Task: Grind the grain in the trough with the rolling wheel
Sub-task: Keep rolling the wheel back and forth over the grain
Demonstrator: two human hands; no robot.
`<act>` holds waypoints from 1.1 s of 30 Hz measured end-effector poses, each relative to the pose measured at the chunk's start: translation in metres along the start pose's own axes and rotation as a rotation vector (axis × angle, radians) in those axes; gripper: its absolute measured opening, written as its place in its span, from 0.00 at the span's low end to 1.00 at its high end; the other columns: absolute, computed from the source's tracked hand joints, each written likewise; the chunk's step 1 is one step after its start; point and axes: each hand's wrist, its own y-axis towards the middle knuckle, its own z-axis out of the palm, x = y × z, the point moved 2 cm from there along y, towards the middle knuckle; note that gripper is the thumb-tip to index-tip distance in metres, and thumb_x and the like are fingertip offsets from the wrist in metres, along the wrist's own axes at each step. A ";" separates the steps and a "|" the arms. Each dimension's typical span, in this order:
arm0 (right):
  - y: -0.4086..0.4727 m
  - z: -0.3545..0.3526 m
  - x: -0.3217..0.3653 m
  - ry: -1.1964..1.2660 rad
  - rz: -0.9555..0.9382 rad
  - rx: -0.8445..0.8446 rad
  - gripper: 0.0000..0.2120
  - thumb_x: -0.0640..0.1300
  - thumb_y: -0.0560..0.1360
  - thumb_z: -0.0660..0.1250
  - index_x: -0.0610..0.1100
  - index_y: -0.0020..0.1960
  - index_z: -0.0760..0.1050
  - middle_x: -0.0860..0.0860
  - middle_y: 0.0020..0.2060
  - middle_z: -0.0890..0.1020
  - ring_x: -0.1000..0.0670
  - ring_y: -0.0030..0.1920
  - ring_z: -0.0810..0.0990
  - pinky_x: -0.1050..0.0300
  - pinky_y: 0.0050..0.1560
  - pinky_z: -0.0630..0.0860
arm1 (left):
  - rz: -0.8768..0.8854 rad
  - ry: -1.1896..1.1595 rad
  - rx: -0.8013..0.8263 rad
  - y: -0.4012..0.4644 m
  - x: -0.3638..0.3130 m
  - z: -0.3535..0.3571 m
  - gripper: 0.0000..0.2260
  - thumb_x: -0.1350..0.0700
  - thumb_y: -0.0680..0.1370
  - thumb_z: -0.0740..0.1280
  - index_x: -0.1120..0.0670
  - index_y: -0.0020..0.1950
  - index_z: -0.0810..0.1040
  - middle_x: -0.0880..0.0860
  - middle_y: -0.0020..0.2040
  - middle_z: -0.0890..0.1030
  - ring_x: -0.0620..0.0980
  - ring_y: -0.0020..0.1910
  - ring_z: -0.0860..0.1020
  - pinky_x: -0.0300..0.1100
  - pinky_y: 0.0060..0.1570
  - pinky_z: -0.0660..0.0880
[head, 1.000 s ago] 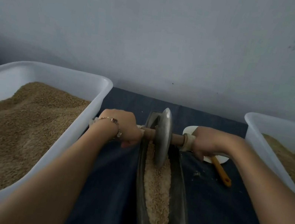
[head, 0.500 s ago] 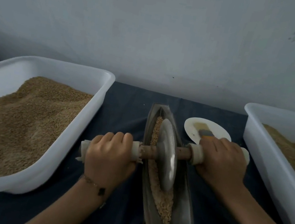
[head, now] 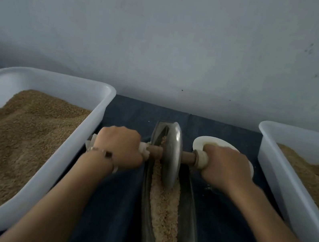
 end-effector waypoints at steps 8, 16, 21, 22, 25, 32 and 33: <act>-0.114 0.009 -0.001 -0.042 -0.177 -0.452 0.28 0.39 0.49 0.78 0.45 0.46 0.72 0.47 0.34 0.78 0.45 0.33 0.76 0.52 0.35 0.72 | 0.301 -0.042 -0.536 -0.113 -0.019 0.014 0.14 0.53 0.55 0.76 0.50 0.34 0.74 0.46 0.30 0.73 0.48 0.27 0.71 0.41 0.29 0.66; -0.044 -0.003 0.003 -0.042 -0.084 -0.161 0.14 0.45 0.60 0.73 0.51 0.38 0.67 0.55 0.32 0.74 0.49 0.33 0.75 0.58 0.32 0.63 | 0.161 0.046 -0.361 -0.047 -0.008 0.011 0.13 0.45 0.65 0.72 0.45 0.38 0.69 0.43 0.32 0.71 0.42 0.31 0.72 0.36 0.31 0.62; 0.018 -0.003 0.003 -0.067 -0.081 -0.116 0.10 0.50 0.67 0.67 0.53 0.40 0.65 0.56 0.34 0.73 0.53 0.34 0.69 0.57 0.35 0.61 | -0.008 -0.079 -0.275 0.006 0.007 0.019 0.06 0.45 0.75 0.63 0.46 0.42 0.70 0.44 0.35 0.72 0.44 0.37 0.74 0.40 0.38 0.70; 0.022 -0.002 0.002 -0.067 -0.079 -0.116 0.11 0.50 0.67 0.68 0.53 0.40 0.64 0.56 0.35 0.74 0.53 0.34 0.69 0.57 0.36 0.62 | -0.019 -0.082 -0.299 0.009 0.006 0.018 0.07 0.45 0.75 0.62 0.46 0.41 0.70 0.44 0.35 0.71 0.44 0.36 0.73 0.40 0.37 0.69; 0.012 -0.004 0.006 -0.097 -0.072 -0.189 0.13 0.47 0.64 0.71 0.52 0.38 0.65 0.54 0.34 0.76 0.52 0.33 0.69 0.57 0.36 0.63 | -0.011 -0.032 -0.403 0.002 0.004 0.016 0.09 0.46 0.74 0.64 0.47 0.40 0.65 0.43 0.36 0.70 0.43 0.36 0.68 0.38 0.38 0.64; -0.084 0.008 0.002 -0.016 -0.131 -0.426 0.22 0.39 0.53 0.79 0.46 0.43 0.75 0.50 0.35 0.77 0.47 0.35 0.75 0.54 0.39 0.69 | 0.160 -0.043 -0.535 -0.081 -0.017 0.020 0.15 0.58 0.53 0.77 0.53 0.30 0.73 0.50 0.26 0.73 0.49 0.24 0.71 0.40 0.27 0.65; -0.091 0.007 0.001 -0.022 -0.137 -0.447 0.23 0.39 0.50 0.80 0.46 0.42 0.75 0.50 0.35 0.77 0.47 0.34 0.75 0.55 0.40 0.68 | 0.175 -0.031 -0.553 -0.090 -0.019 0.020 0.15 0.58 0.53 0.77 0.53 0.30 0.72 0.50 0.25 0.72 0.50 0.23 0.70 0.40 0.27 0.64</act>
